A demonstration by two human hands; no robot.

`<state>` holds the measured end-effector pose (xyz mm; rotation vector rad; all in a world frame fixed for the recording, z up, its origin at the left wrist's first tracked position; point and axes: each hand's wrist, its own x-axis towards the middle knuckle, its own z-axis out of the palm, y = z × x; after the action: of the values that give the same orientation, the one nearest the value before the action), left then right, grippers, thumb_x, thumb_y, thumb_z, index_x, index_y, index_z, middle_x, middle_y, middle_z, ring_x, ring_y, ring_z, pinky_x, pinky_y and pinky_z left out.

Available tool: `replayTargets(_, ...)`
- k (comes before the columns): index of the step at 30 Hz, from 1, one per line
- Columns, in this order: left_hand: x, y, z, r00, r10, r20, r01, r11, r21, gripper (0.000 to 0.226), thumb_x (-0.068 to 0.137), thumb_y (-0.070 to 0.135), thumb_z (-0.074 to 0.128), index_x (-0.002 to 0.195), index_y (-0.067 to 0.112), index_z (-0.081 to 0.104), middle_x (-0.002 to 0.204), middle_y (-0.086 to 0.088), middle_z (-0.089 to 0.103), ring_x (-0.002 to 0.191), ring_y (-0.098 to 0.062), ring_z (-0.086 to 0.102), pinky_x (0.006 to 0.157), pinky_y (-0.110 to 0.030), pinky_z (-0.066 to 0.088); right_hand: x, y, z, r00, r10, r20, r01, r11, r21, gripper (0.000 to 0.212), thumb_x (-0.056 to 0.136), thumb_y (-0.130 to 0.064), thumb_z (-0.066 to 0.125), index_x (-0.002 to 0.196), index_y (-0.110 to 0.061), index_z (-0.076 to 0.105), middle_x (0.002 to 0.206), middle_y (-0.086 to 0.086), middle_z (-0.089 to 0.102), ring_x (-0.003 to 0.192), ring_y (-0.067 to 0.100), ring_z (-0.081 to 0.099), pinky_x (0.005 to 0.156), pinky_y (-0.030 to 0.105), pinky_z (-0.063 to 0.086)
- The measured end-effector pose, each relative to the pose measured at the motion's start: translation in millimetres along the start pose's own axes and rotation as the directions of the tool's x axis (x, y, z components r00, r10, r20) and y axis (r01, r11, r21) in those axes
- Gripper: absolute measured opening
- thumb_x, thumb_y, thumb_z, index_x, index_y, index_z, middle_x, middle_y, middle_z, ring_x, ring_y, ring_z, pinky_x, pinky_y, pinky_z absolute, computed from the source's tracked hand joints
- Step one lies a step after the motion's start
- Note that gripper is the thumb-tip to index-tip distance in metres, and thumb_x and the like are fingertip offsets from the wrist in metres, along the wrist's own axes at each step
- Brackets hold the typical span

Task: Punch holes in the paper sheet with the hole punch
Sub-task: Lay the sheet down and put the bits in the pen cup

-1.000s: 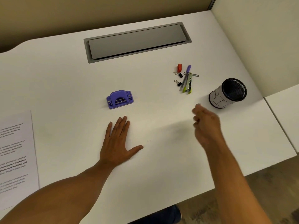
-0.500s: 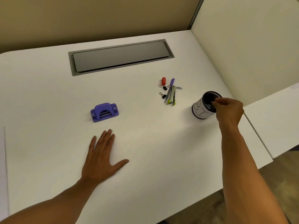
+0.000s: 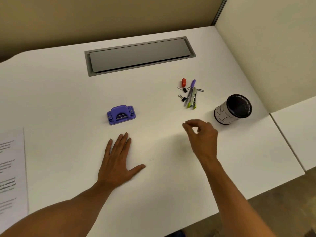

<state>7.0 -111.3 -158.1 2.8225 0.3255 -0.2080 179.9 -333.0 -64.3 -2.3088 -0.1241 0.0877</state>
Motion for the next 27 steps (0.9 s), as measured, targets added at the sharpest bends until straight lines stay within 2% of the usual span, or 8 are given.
replayTargets(3, 0.6, 0.1, -0.4, 1.0, -0.011, 0.019, 0.011, 1.0, 0.01, 0.108, 0.079, 0.087, 0.032, 0.157, 0.013, 0.016, 0.167, -0.001, 0.006, 0.154, -0.015, 0.002, 0.124, -0.048, 0.011, -39.6, 8.7, 37.5, 0.965, -0.073, 0.252, 0.105, 0.988, -0.115, 0.011, 0.09, -0.03, 0.072, 0.096, -0.023, 0.078, 0.091, -0.011, 0.073, 0.095, 0.015, 0.056, 0.084, 0.031, 0.048)
replayTargets(7, 0.6, 0.2, 0.0, 1.0, -0.012, 0.019, 0.012, 1.0, 0.009, 0.109, 0.079, 0.087, 0.032, 0.156, 0.013, 0.017, 0.167, -0.002, 0.008, 0.154, -0.016, 0.004, 0.124, -0.049, 0.013, -67.8, 25.6, 59.7, 0.875, -0.167, 0.454, 0.279, 0.941, -0.191, 0.017, 0.091, -0.033, 0.068, 0.103, -0.025, 0.077, 0.093, -0.007, 0.076, 0.094, 0.018, 0.053, 0.082, 0.033, 0.046)
replayTargets(10, 0.3, 0.1, 0.3, 1.0, -0.008, 0.005, 0.008, 1.0, 0.007, 0.109, 0.079, 0.087, 0.033, 0.156, 0.012, 0.018, 0.166, -0.003, 0.009, 0.154, -0.016, 0.006, 0.124, -0.049, 0.014, -67.2, 31.3, 64.3, 0.841, -0.232, 0.489, 0.389, 0.887, -0.249, 0.014, 0.087, -0.036, 0.072, 0.095, -0.027, 0.079, 0.087, -0.009, 0.076, 0.085, 0.018, 0.052, 0.072, 0.029, 0.038)
replayTargets(13, 0.1, -0.1, 0.6, 1.0, -0.006, 0.0, 0.006, 1.0, 0.005, 0.109, 0.079, 0.087, 0.032, 0.156, 0.012, 0.018, 0.166, -0.003, 0.009, 0.154, -0.017, 0.006, 0.124, -0.049, 0.013, -59.8, 34.0, 66.8, 0.821, -0.272, 0.501, 0.445, 0.856, -0.264, 0.01, 0.082, -0.037, 0.076, 0.087, -0.028, 0.079, 0.083, -0.011, 0.075, 0.082, 0.018, 0.052, 0.069, 0.029, 0.036)
replayTargets(19, 0.1, -0.8, 1.6, 1.0, -0.003, -0.005, 0.003, 1.0, -0.006, 0.109, 0.079, 0.087, 0.033, 0.156, 0.012, 0.019, 0.166, -0.003, 0.01, 0.154, -0.018, 0.007, 0.124, -0.05, 0.014, -51.5, 28.3, 71.4, 0.749, -0.307, 0.587, 0.511, 0.832, -0.216, 0.014, 0.088, -0.039, 0.071, 0.094, -0.03, 0.079, 0.087, -0.01, 0.075, 0.086, 0.019, 0.049, 0.073, 0.03, 0.037)
replayTargets(23, 0.5, -0.4, 2.2, 1.0, -0.009, 0.003, 0.009, 1.0, -0.011, 0.109, 0.079, 0.087, 0.032, 0.156, 0.013, 0.018, 0.166, -0.003, 0.009, 0.154, -0.018, 0.007, 0.124, -0.05, 0.015, -39.3, 26.0, 67.9, 0.693, -0.258, 0.673, 0.454, 0.881, -0.13, 0.018, 0.088, -0.036, 0.071, 0.101, -0.026, 0.078, 0.094, -0.009, 0.075, 0.096, 0.017, 0.048, 0.085, 0.031, 0.041)
replayTargets(27, 1.0, -1.0, 4.2, 1.0, -0.005, -0.003, 0.005, 1.0, -0.009, 0.109, 0.079, 0.087, 0.032, 0.156, 0.013, 0.018, 0.166, -0.003, 0.009, 0.154, -0.017, 0.005, 0.124, -0.049, 0.012, -26.2, 23.1, 66.6, 0.597, -0.292, 0.747, 0.503, 0.862, -0.065, 0.02, 0.087, -0.036, 0.073, 0.105, -0.028, 0.073, 0.091, -0.013, 0.07, 0.092, 0.01, 0.041, 0.084, 0.029, 0.042)
